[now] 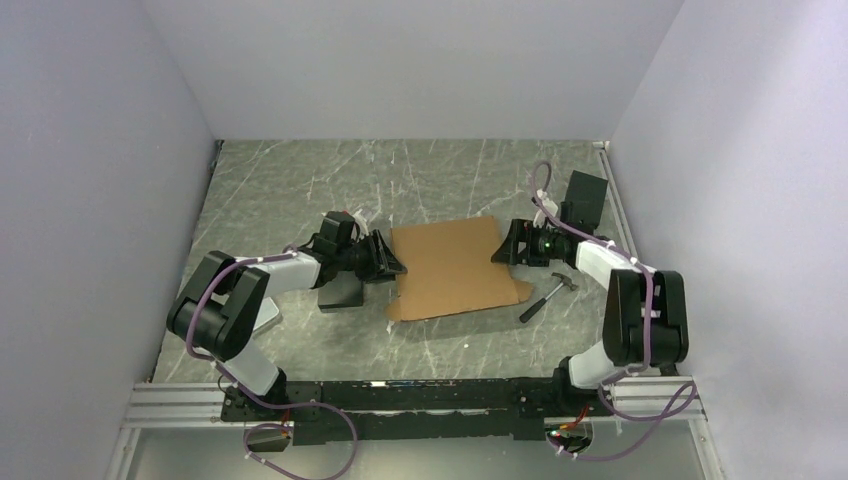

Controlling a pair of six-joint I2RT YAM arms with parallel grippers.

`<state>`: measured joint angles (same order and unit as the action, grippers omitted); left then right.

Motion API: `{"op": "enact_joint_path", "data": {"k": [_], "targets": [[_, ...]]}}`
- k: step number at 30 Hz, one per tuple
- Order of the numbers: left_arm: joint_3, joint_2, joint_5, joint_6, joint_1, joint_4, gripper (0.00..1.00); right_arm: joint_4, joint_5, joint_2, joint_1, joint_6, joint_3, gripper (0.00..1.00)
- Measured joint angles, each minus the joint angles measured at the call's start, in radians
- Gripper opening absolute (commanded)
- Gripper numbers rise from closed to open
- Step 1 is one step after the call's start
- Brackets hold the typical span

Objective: Fold the paper box

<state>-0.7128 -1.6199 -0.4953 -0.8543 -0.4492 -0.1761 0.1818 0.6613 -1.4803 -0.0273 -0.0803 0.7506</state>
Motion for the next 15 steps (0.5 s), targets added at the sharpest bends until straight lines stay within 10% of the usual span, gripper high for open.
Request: {"op": "enact_joint_path", "data": {"k": [8, 15], "targets": [[0.021, 0.0, -0.013, -0.003, 0.006, -0.039, 0.69, 0.005, 0.196, -0.159, -0.056, -0.063, 0.031, 0.43], [0.109, 0.044, -0.044, -0.032, 0.035, -0.111, 0.91, 0.052, 0.303, -0.251, -0.116, -0.059, 0.077, 0.35]]}}
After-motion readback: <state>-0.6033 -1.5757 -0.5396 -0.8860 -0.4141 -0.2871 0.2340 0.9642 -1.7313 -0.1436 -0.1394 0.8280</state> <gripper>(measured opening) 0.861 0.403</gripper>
